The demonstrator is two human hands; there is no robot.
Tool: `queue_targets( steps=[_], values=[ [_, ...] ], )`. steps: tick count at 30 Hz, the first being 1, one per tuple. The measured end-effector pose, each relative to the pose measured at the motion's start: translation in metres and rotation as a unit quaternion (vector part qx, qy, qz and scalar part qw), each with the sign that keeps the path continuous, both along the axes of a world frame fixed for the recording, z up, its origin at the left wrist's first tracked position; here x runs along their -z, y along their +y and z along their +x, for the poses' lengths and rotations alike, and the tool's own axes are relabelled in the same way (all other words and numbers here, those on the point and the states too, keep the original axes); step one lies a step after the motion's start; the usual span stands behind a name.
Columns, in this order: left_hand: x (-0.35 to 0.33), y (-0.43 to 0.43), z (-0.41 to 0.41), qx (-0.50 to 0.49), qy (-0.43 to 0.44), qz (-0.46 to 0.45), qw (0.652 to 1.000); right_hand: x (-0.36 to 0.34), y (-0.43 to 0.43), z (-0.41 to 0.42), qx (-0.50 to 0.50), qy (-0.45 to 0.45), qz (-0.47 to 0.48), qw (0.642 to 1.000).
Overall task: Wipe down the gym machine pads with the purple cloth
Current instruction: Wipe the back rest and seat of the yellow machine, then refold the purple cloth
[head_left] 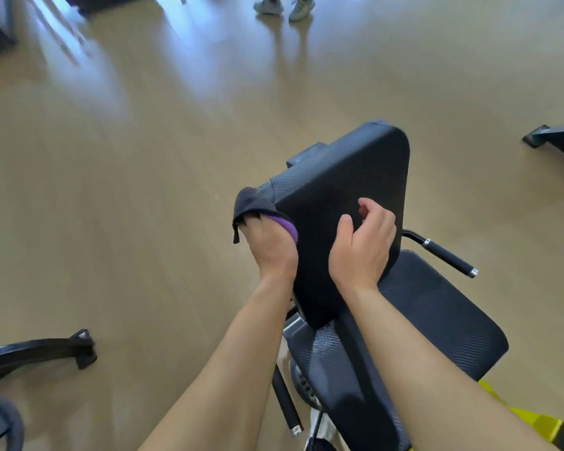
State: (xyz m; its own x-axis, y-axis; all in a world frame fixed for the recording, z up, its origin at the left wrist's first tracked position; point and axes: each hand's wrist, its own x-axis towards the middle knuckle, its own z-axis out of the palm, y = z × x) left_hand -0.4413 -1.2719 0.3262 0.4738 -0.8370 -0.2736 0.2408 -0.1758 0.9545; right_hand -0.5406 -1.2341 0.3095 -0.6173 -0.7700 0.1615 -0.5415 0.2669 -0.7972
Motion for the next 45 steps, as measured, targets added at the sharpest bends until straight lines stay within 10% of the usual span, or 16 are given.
queue_targets(
  steps=[2,5,7,14,19,30,39,45],
  values=[
    [-0.001,-0.005,0.009,0.087,-0.279,0.0,0.956,-0.009,-0.003,-0.004,0.005,0.004,-0.019,1.0],
    [-0.01,-0.014,0.021,0.233,-0.713,-0.053,0.659,-0.024,-0.013,-0.011,0.0,0.005,-0.038,0.999],
    [-0.028,-0.028,0.011,0.302,-0.769,-0.066,0.559,-0.031,-0.021,-0.016,-0.005,0.01,-0.043,0.999],
    [-0.047,-0.073,-0.082,0.342,-0.732,-0.07,0.586,-0.052,-0.041,-0.06,0.046,-0.007,-0.064,0.997],
    [-0.034,-0.082,-0.075,0.388,-0.724,-0.223,0.525,-0.058,-0.039,-0.088,0.065,-0.034,-0.008,0.997],
    [-0.042,0.021,0.076,0.287,-0.688,-0.163,0.647,-0.084,-0.016,-0.016,-0.135,-0.029,0.109,0.984],
    [-0.091,0.131,0.139,0.273,-0.447,-0.095,0.846,-0.116,0.073,0.072,-0.438,-0.201,0.23,0.845],
    [-0.104,0.199,0.193,0.255,-0.274,-0.035,0.927,-0.13,0.136,0.127,-0.373,-0.187,0.238,0.877]
  ],
)
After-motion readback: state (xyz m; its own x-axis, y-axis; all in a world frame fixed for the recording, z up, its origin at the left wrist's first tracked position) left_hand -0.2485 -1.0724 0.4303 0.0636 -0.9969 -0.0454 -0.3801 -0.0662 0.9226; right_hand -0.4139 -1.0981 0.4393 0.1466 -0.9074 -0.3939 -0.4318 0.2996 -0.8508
